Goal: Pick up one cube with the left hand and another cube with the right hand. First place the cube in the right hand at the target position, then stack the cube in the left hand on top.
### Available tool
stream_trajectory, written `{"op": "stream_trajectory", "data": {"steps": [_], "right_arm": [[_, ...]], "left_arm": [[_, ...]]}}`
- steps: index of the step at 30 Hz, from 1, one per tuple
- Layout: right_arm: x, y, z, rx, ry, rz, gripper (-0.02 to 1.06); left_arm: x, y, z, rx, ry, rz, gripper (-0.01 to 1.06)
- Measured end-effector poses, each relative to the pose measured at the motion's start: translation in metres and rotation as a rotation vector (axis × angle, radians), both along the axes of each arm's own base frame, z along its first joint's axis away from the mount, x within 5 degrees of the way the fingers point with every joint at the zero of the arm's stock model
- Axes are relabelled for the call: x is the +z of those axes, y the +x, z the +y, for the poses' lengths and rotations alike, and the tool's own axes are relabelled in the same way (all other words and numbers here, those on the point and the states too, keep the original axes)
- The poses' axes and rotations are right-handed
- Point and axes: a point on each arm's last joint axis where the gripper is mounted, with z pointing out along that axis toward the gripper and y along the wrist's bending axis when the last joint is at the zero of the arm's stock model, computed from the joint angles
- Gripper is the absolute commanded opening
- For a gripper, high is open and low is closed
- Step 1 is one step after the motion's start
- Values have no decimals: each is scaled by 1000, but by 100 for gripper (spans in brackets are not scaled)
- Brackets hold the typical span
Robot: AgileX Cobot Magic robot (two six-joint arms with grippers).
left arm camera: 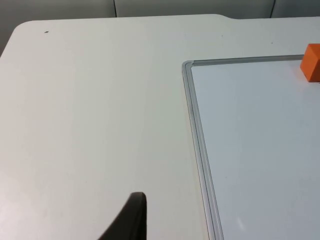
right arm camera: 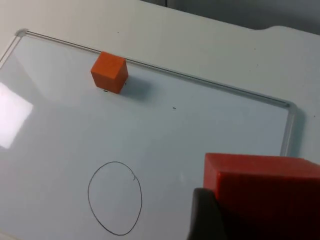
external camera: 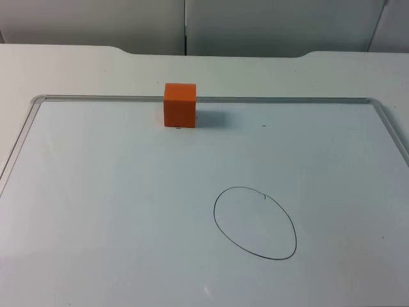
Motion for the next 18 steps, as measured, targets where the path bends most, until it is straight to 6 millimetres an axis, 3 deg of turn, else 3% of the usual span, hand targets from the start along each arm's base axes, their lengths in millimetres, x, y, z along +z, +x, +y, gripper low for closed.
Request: {"op": "stream_trajectory", "data": {"steps": [7,12,14,17,18], "right_arm": [[0,0,1,9,6,-5,0],[4,3,2,12,22,-49,0],[4,3,2,16,25,-53,0],[6,4,4,25,36,-79,0],[6,4,4,25,36,-79,0]], "left_arm": [[10,3,-4,-46,2,-51,102],[67,33,-16,-173,-9,-300,102],[78,41,-18,-191,-23,-322,102],[111,82,-24,-246,-68,-299,102],[111,82,-24,-246,-68,-299,102]]}}
